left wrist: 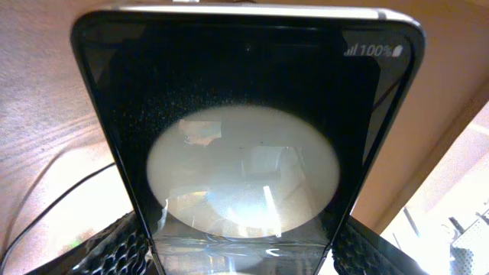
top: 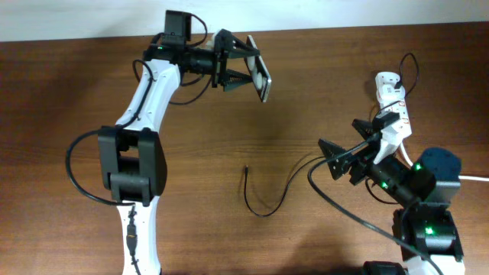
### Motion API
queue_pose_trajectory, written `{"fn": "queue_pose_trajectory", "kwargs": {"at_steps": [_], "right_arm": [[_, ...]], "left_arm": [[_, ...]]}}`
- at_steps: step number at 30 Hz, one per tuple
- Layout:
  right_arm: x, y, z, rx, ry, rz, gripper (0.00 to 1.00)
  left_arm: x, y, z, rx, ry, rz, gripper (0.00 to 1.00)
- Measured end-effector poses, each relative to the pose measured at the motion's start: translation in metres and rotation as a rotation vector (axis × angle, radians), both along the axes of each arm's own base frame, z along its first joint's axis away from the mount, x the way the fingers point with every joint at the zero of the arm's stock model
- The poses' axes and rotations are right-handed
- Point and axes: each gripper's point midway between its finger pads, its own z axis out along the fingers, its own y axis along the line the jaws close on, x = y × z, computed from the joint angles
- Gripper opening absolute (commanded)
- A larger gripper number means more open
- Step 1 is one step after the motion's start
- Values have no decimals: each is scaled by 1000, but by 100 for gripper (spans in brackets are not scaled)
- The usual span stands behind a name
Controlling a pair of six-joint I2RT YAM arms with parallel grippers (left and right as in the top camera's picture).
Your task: Plug charger to phone and switch on socket
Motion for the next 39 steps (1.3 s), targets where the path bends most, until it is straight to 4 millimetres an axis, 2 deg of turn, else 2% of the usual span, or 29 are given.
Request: {"fn": "queue_pose_trajectory", "kwargs": {"at_steps": [1,5,7,9,14,16,18,21,24,27,31,36,37,38,39], "right_arm": [[4,1,-8,7,29,13,99],[25,6,-19,105,101,40,99],[33,2,-30,139,166,0,99],[37,-3,-34,141,179,-42,99],[38,36,-43,43,174,-70,99],[39,40,-46,15,171,-123,99],[46,29,-47,22,182,-229,99],[49,23,-46,49,187,-278,99],[51,22,-47,51,191,-289,99],[60,23,-64,36,229,-294,100],[65,24,-62,42,211,-295,97],[67,16,-62,41,209,-344,84],[68,14,-62,41,208,-360,78],[69,11,-62,38,206,-378,67],[69,10,-62,37,205,-384,64]], "left_arm": [[-4,-7,0,0,0,-14,0],[-14,-29,-4,25,20,-38,0],[-16,-38,-9,54,20,-32,0],[-19,-50,-13,81,11,-33,0],[-26,-72,-18,116,15,-35,0],[-27,-74,-19,125,22,-30,0],[-31,-80,-20,127,25,-41,0],[-39,-90,-20,127,23,-63,0],[-45,-98,-20,127,22,-80,0],[-51,-105,-19,127,21,-97,0],[-60,-115,-19,125,21,-122,0],[-72,-128,-19,125,19,-153,0],[-76,-132,-19,126,18,-162,0],[-79,-135,-19,126,17,-170,0],[-82,-138,-19,126,17,-177,0]]}}
